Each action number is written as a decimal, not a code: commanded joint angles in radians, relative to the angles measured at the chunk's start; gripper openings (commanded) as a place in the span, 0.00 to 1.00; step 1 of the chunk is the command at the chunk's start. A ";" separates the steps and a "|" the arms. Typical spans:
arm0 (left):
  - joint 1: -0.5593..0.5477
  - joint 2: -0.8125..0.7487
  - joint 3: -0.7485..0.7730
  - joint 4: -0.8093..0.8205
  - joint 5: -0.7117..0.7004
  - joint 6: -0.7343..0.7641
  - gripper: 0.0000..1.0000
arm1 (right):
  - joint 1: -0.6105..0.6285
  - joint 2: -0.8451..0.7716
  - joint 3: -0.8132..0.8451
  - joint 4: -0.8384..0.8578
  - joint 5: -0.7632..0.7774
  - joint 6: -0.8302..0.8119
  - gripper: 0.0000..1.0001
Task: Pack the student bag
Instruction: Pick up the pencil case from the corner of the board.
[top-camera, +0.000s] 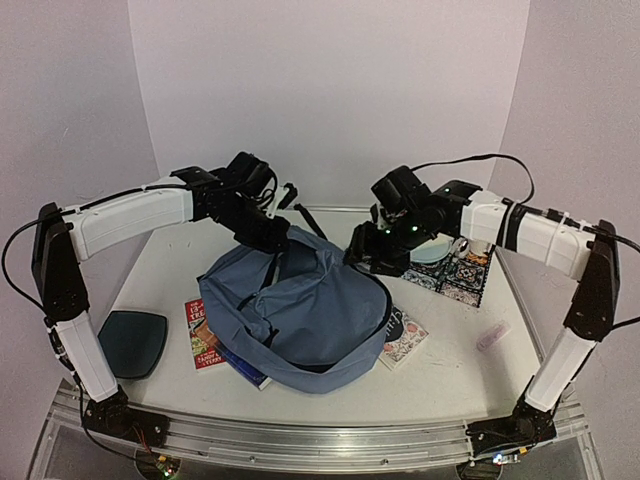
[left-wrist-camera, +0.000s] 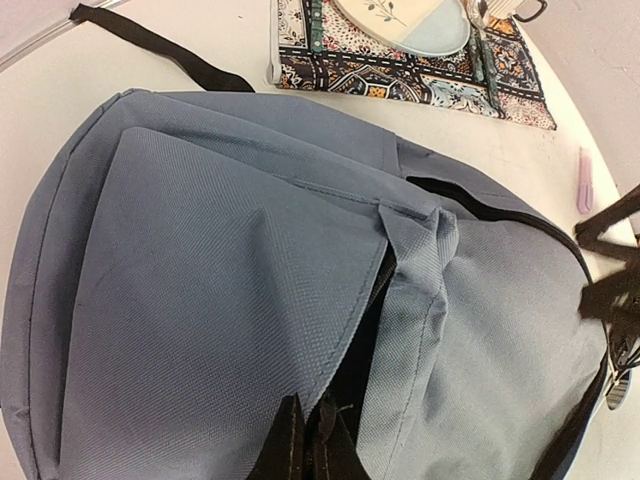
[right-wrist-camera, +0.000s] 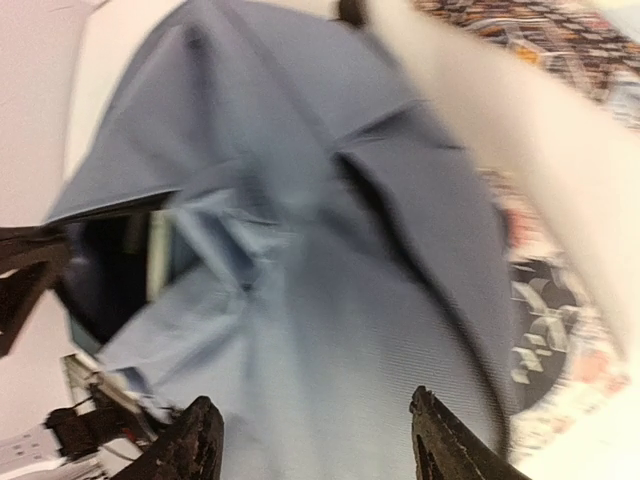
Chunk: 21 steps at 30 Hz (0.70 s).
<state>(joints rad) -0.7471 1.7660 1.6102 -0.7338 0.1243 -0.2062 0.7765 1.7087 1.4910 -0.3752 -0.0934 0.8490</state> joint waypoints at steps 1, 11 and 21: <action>0.000 -0.062 -0.001 0.032 -0.023 0.014 0.00 | -0.085 -0.117 -0.062 -0.230 0.156 -0.079 0.65; 0.000 -0.068 -0.010 0.031 -0.025 0.019 0.00 | -0.360 -0.270 -0.356 -0.296 0.268 -0.087 0.74; 0.000 -0.069 -0.012 0.031 -0.021 0.026 0.00 | -0.635 -0.340 -0.625 -0.226 0.235 -0.114 0.74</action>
<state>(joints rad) -0.7471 1.7607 1.6001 -0.7330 0.1181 -0.2010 0.2332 1.4164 0.9552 -0.5876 0.1476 0.7607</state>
